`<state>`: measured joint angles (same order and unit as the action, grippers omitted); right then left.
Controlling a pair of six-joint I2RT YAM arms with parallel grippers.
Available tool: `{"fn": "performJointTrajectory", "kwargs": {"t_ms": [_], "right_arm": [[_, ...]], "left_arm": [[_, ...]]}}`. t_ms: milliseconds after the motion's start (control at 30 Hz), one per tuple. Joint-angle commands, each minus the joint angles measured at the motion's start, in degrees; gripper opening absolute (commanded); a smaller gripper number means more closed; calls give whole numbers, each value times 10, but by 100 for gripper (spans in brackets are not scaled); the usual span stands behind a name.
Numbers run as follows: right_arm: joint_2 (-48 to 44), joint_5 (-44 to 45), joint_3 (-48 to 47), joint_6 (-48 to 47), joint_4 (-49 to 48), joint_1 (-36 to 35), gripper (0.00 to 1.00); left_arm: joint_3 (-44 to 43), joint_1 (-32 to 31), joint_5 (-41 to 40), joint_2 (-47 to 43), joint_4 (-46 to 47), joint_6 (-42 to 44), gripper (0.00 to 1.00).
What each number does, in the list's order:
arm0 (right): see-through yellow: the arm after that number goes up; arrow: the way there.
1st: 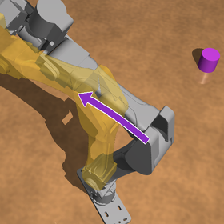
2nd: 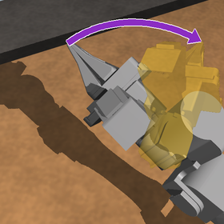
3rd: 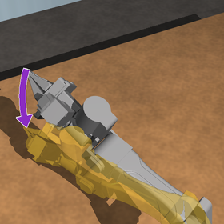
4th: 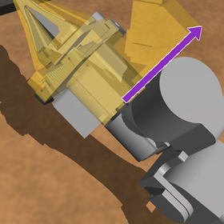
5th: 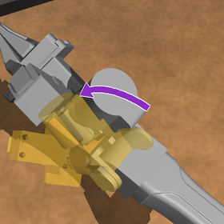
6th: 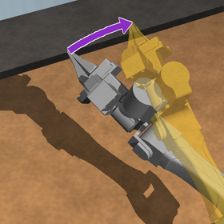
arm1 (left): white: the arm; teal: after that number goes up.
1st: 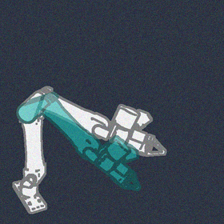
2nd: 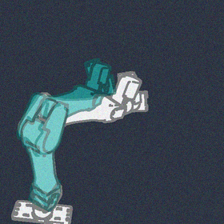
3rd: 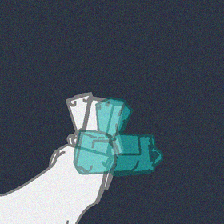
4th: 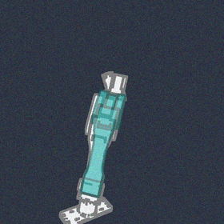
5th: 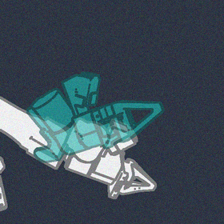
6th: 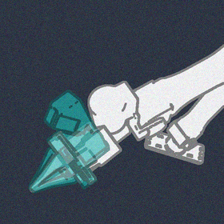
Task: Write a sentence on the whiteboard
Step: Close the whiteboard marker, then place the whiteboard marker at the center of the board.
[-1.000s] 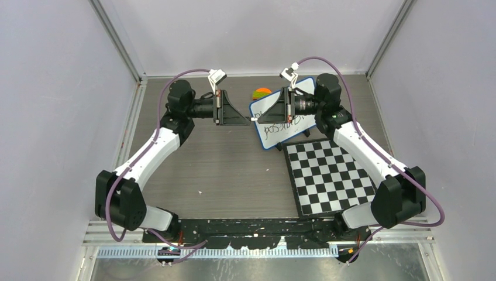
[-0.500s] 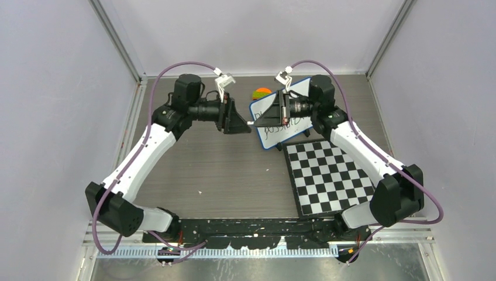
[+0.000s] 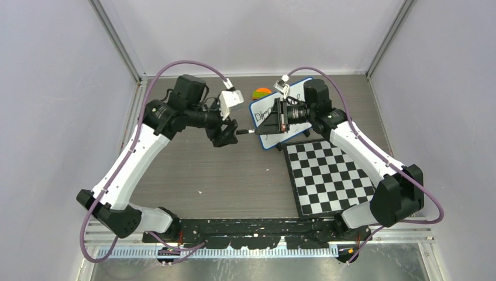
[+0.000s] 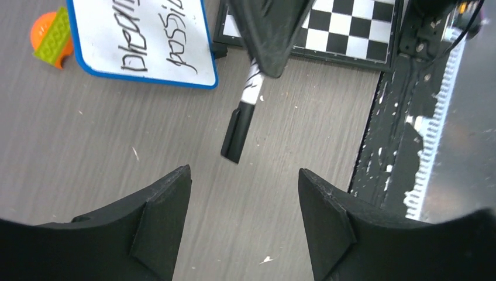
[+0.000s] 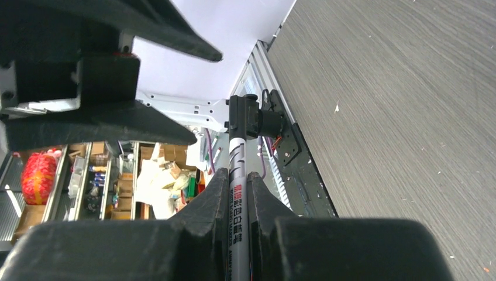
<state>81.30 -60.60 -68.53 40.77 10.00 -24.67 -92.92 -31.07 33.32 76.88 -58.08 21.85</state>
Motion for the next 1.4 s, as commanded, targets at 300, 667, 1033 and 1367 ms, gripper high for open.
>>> {"fn": "performJointTrajectory", "kwargs": {"t_ms": [300, 667, 1033, 1367], "right_arm": [[-29, -3, 6, -27, 17, -33, 0], [-26, -22, -1, -26, 20, -35, 4], [-36, -50, -44, -58, 63, 125, 68], [-57, 99, -39, -398, 386, 228, 74]], "left_arm": [[-52, -120, -142, 47, -18, 99, 63], [-40, -132, -160, 62, -14, 100, 18], [34, 76, -35, 55, -14, -1, 0], [241, 211, -100, 63, 56, 60, 0]]}}
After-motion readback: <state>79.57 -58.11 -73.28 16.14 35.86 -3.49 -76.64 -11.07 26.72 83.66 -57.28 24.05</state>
